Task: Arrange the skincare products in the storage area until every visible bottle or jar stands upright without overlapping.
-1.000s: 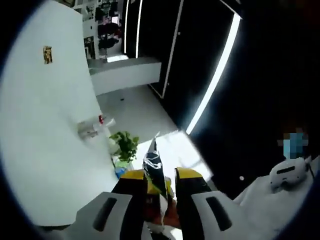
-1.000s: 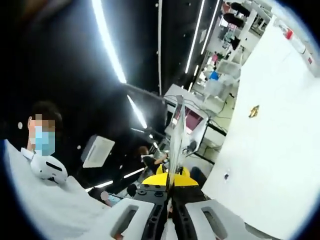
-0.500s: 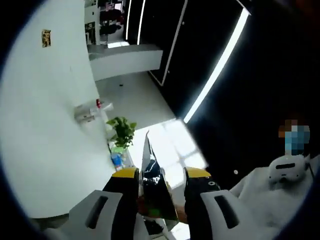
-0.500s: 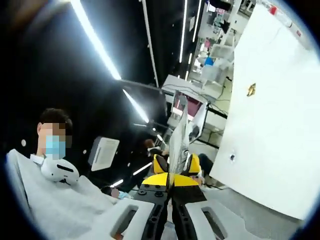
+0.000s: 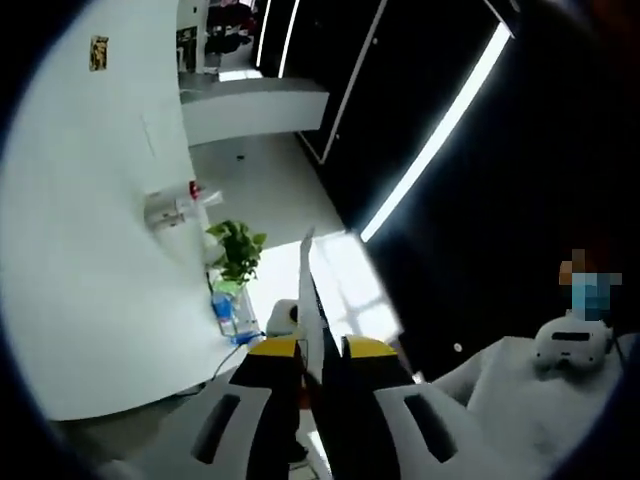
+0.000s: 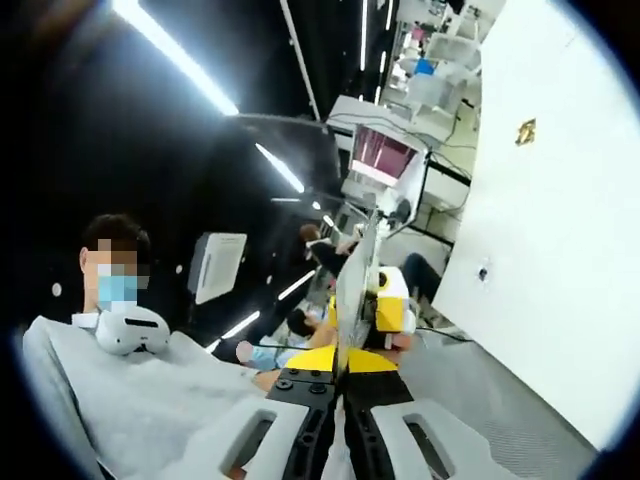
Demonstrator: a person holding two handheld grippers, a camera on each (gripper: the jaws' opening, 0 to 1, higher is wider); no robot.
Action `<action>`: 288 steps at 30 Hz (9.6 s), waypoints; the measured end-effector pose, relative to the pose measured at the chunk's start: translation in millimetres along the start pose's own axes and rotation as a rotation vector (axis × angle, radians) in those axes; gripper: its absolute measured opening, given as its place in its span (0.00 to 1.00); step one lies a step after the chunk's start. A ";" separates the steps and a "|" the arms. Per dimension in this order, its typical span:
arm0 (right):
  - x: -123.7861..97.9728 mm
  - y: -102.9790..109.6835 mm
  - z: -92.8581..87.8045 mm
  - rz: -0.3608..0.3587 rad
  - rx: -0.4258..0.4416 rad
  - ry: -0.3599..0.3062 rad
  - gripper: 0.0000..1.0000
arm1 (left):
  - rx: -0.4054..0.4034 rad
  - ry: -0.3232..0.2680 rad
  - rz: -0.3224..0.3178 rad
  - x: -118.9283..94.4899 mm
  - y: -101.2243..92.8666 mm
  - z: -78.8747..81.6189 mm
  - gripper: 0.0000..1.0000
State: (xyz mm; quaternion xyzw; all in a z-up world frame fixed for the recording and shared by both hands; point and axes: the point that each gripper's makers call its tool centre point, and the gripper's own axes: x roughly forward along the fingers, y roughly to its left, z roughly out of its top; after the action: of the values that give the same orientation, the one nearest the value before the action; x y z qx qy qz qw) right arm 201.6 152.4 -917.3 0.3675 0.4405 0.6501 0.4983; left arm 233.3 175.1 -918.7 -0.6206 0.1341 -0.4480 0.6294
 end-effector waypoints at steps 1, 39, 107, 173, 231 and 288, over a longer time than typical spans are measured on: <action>-0.1 -1.0 0.1 -0.004 0.004 0.000 0.00 | 0.010 -0.006 0.002 0.1 0.6 1.5 0.04; -11.3 -33.4 39.7 -0.093 0.085 -0.402 0.22 | 0.125 -0.076 0.147 -8.3 15.9 16.6 0.00; -73.9 -88.3 -4.2 -0.699 -0.591 -0.003 0.42 | 0.282 -0.022 0.294 17.3 31.9 40.9 0.00; -139.7 -178.6 -23.0 -1.140 -0.623 0.067 0.39 | 0.090 0.263 0.755 181.9 330.3 128.1 0.00; -139.0 -179.4 -23.8 -1.140 -0.639 0.090 0.40 | 0.705 0.518 1.005 166.0 326.5 135.2 0.62; -145.7 -180.5 -23.8 -1.203 -0.700 0.148 0.38 | 0.937 0.469 1.546 -177.2 163.2 126.2 0.84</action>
State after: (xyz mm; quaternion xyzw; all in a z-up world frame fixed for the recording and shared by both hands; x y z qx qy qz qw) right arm 272.3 26.8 -1100.6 -0.1676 0.3649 0.3881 0.8295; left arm 290.0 360.0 -1109.9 0.0647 0.4392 -0.0269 0.8956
